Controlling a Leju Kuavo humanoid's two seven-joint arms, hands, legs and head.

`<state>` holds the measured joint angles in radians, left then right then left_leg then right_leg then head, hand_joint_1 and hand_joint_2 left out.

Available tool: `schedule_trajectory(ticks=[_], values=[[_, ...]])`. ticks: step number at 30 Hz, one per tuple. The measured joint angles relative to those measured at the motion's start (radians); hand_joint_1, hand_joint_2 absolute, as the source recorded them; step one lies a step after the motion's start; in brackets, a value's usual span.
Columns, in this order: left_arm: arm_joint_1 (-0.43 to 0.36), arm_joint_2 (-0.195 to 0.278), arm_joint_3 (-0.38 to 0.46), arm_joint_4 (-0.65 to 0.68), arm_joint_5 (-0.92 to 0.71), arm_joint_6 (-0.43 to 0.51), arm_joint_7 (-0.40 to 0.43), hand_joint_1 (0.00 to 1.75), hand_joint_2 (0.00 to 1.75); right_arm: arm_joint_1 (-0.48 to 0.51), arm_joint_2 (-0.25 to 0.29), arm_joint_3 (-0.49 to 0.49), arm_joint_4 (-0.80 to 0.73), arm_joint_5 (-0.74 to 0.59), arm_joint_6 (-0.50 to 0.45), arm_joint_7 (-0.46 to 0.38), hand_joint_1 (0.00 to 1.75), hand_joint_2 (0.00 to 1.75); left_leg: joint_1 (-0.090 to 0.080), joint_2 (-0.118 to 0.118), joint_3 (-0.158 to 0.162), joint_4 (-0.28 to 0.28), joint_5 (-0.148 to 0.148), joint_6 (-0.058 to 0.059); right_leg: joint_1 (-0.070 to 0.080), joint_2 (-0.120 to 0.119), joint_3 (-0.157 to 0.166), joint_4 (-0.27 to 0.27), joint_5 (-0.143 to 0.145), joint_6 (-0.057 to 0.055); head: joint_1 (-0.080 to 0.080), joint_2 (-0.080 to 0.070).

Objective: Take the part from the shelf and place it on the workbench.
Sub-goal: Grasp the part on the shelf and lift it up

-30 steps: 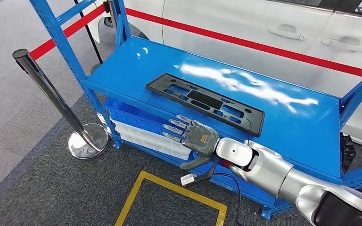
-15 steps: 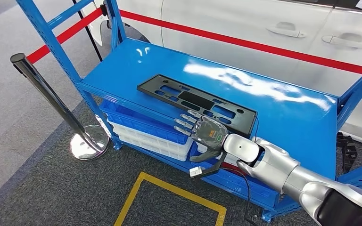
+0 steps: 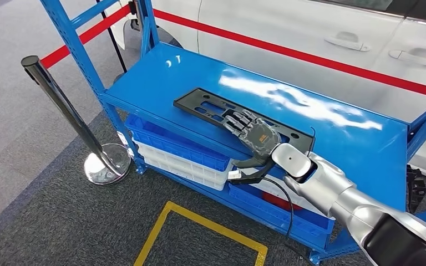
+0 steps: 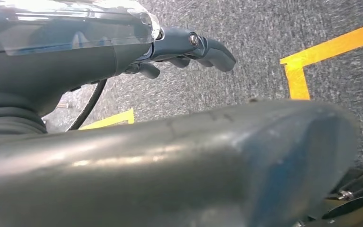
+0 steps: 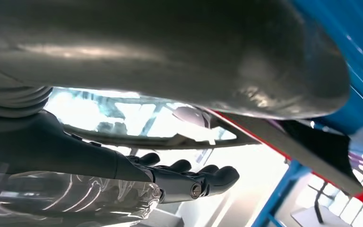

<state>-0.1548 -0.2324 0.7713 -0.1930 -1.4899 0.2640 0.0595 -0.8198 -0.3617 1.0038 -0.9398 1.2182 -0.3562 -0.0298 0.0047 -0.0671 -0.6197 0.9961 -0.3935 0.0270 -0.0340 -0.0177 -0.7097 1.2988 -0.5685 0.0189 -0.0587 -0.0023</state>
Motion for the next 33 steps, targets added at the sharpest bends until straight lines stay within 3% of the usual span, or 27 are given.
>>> schedule_trajectory(ticks=[1,3,4,6,7,9,11,13,14,15,16,19,21,25,28,30,32,33], values=[[0.0,0.0,0.0,0.0,0.0,0.0,0.0,0.0,0.0,-0.002,0.005,-0.01,0.016,0.001,0.0,0.004,0.0,0.0,0.002,-0.003,0.0,0.003,-0.003,-0.003,-0.004,-0.001,0.01,-0.026,0.03,0.003,0.0,0.0],[0.0,-0.001,0.0,0.0,-0.001,0.0,0.0,0.0,0.0,-0.012,0.015,-0.03,0.047,0.006,0.004,0.019,0.0,0.0,0.004,-0.007,-0.003,0.015,-0.012,-0.014,-0.007,-0.02,0.059,-0.138,0.098,0.008,0.0,0.0],[0.0,-0.001,0.0,0.0,-0.002,0.0,-0.001,0.0,0.0,-0.02,0.022,-0.039,0.061,0.01,0.008,0.033,0.0,0.0,0.003,-0.006,-0.007,0.023,-0.017,-0.02,-0.004,-0.032,0.082,-0.191,0.114,0.008,0.0,0.0],[0.001,0.0,0.0,0.0,-0.004,-0.001,-0.003,0.0,0.0,-0.037,0.039,-0.057,0.097,0.017,0.011,0.063,0.0,0.0,-0.002,-0.002,-0.021,0.032,-0.021,-0.032,0.004,-0.051,0.097,-0.231,0.106,-0.002,0.0,0.0],[0.002,0.0,0.0,0.0,-0.006,-0.001,-0.003,0.0,0.0,-0.044,0.045,-0.068,0.116,0.02,0.012,0.073,0.0,0.0,-0.003,0.001,-0.025,0.034,-0.021,-0.037,0.005,-0.049,0.097,-0.238,0.102,-0.009,0.0,0.0],[0.003,0.0,0.0,0.0,-0.008,-0.002,-0.003,0.0,0.0,-0.055,0.052,-0.097,0.152,0.024,0.01,0.08,0.0,0.87,-0.001,0.011,-0.028,0.044,-0.031,-0.047,0.005,-0.049,0.095,-0.239,0.101,-0.022,0.0,0.0],[0.0,0.0,0.0,0.0,-0.008,-0.003,-0.004,0.0,0.0,-0.068,0.053,-0.122,0.184,0.03,0.01,0.08,0.0,1.75,0.0,0.029,-0.055,0.114,-0.079,-0.059,0.005,-0.053,0.096,-0.243,0.102,-0.033,0.0,0.0],[-0.001,0.0,0.0,0.0,-0.007,-0.004,-0.004,0.0,0.0,-0.076,0.052,-0.136,0.216,0.046,0.01,0.08,0.0,1.75,0.0,0.042,-0.118,0.243,-0.144,-0.066,0.01,-0.055,0.097,-0.243,0.102,-0.039,0.0,0.0],[0.0,0.0,0.0,0.0,-0.007,-0.005,-0.004,0.0,0.0,-0.077,0.052,-0.14,0.231,0.056,0.011,0.081,0.0,1.75,-0.001,0.045,-0.145,0.295,-0.162,-0.067,0.012,-0.056,0.097,-0.243,0.101,-0.041,0.0,0.0],[0.001,0.0,0.0,0.0,-0.007,-0.006,-0.004,0.0,0.0,-0.077,0.051,-0.143,0.243,0.063,0.01,0.082,0.0,1.75,-0.001,0.046,-0.157,0.315,-0.161,-0.066,0.014,-0.055,0.097,-0.243,0.101,-0.042,0.0,0.0],[0.002,0.0,0.0,0.0,-0.007,-0.007,-0.004,0.0,0.0,-0.077,0.05,-0.146,0.253,0.068,0.01,0.082,0.0,1.75,-0.001,0.046,-0.15,0.296,-0.141,-0.063,0.015,-0.053,0.097,-0.243,0.101,-0.042,0.0,0.0],[0.001,0.0,0.0,0.0,-0.007,-0.007,-0.004,0.0,0.0,-0.08,0.05,-0.15,0.268,0.074,0.01,0.082,0.0,1.75,-0.005,0.023,-0.064,0.105,-0.043,-0.043,0.019,-0.042,0.101,-0.242,0.099,-0.038,0.0,0.0],[0.001,0.0,0.0,0.0,-0.007,-0.008,-0.004,0.0,0.0,-0.082,0.05,-0.151,0.275,0.075,0.01,0.082,0.0,1.75,-0.011,0.007,-0.037,0.04,-0.018,-0.029,0.02,-0.037,0.104,-0.245,0.099,-0.028,0.0,0.0],[-0.001,0.0,0.0,0.0,-0.006,-0.01,-0.004,0.0,0.0,-0.086,0.058,-0.155,0.293,0.095,0.01,0.092,0.0,1.75,-0.006,0.01,-0.022,0.015,-0.001,-0.005,0.017,-0.029,0.101,-0.239,0.085,-0.008,0.0,0.0],[-0.006,-0.001,0.0,0.0,-0.006,-0.011,-0.007,0.0,0.0,-0.089,0.081,-0.155,0.317,0.139,0.01,0.11,0.0,1.75,-0.002,0.011,-0.014,0.004,0.006,0.004,0.01,-0.006,0.044,-0.104,0.016,-0.004,0.0,0.0],[-0.005,-0.001,0.001,0.0,-0.006,-0.011,-0.009,0.0,0.0,-0.086,0.099,-0.154,0.334,0.169,0.01,0.12,0.0,1.75,-0.002,0.011,-0.013,0.005,0.005,0.005,0.008,0.001,0.0,-0.013,-0.011,0.0,0.0,0.0],[-0.003,-0.001,0.001,0.0,-0.006,-0.011,-0.011,0.0,0.0,-0.085,0.124,-0.152,0.351,0.202,0.01,0.129,0.0,1.75,-0.001,0.011,-0.013,0.009,0.002,0.004,0.003,0.001,-0.01,-0.006,0.016,0.005,0.0,0.0],[-0.003,-0.001,0.001,0.0,-0.006,-0.011,-0.012,0.0,0.0,-0.087,0.137,-0.151,0.358,0.214,0.01,0.132,0.0,1.75,0.0,0.011,-0.012,0.013,-0.002,0.001,0.001,-0.002,0.006,-0.049,0.052,0.006,0.0,0.0]])
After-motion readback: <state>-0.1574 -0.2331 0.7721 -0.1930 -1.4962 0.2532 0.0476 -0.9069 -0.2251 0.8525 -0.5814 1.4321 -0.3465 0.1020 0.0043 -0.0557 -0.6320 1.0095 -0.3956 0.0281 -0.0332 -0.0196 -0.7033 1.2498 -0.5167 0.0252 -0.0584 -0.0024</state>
